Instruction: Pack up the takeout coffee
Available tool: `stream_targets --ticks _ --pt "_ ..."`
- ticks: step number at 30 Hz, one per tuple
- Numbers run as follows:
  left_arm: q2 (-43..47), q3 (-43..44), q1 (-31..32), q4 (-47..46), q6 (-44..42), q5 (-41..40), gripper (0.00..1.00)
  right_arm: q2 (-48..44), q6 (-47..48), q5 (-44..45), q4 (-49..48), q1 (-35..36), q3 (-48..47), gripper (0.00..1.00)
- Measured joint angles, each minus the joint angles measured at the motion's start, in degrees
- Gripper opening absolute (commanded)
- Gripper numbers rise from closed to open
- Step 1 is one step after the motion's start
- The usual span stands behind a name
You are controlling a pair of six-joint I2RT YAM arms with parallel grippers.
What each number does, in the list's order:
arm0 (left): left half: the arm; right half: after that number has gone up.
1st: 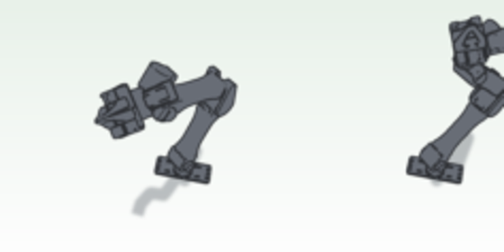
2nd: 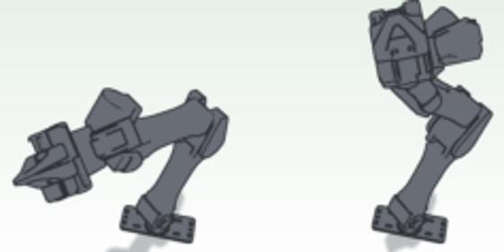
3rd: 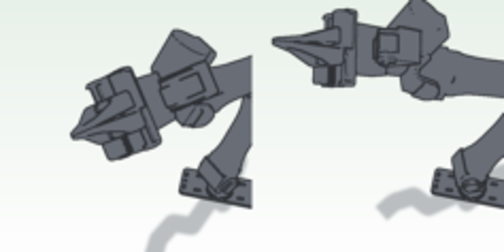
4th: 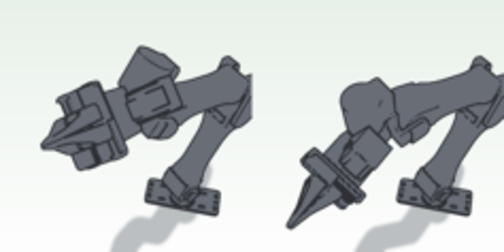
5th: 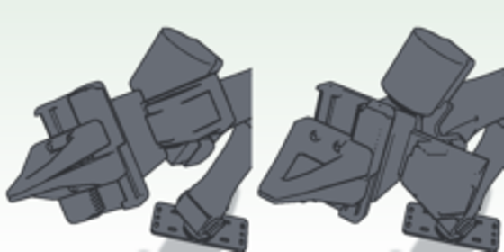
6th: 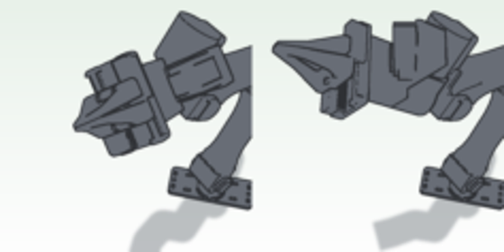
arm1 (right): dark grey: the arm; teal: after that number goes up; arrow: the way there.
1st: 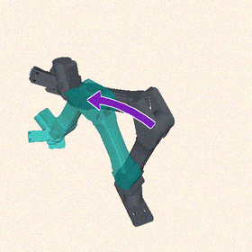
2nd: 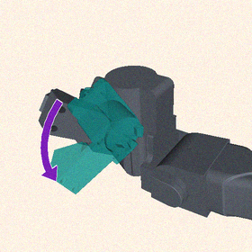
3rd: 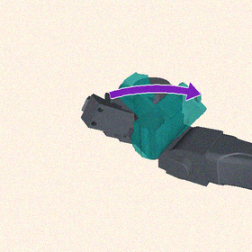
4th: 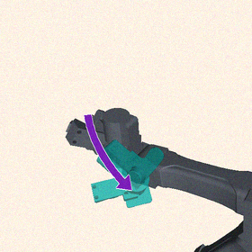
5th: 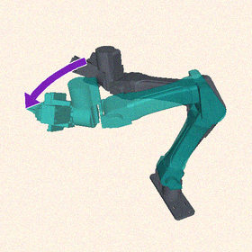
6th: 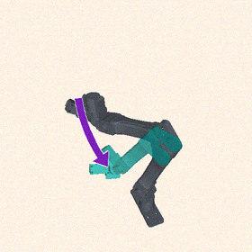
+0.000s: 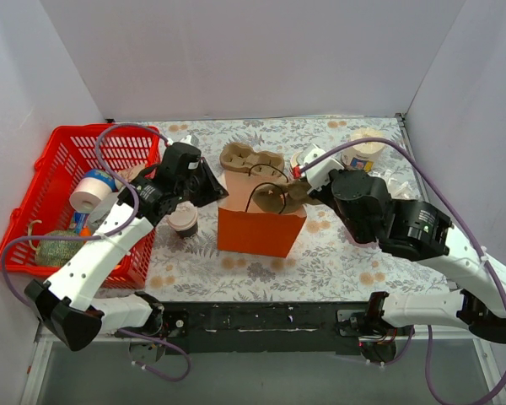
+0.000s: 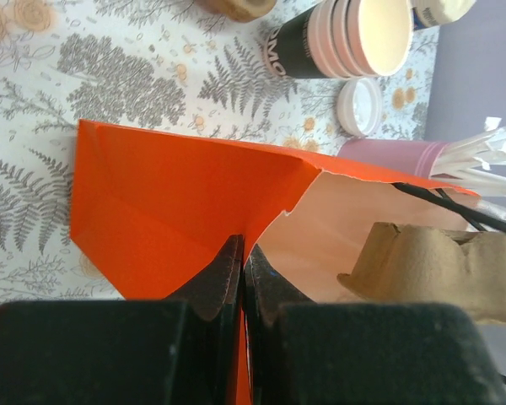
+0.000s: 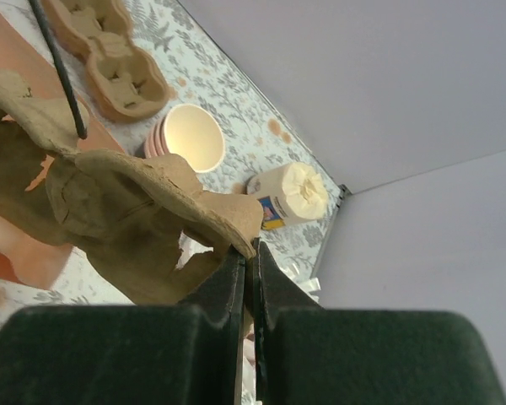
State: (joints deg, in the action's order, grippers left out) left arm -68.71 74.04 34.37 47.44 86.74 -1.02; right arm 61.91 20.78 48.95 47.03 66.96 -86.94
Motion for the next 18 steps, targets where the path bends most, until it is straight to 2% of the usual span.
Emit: stream_targets --ticks 10,18 --pt "-0.5 4.07 0.31 -0.22 -1.81 -1.55 0.0 -6.95 5.2 10.34 2.08 0.31 5.46 0.01" --pt "-0.5 4.09 0.66 -0.79 -2.47 -1.33 0.0 -5.95 5.92 10.47 2.14 0.31 6.08 0.01"
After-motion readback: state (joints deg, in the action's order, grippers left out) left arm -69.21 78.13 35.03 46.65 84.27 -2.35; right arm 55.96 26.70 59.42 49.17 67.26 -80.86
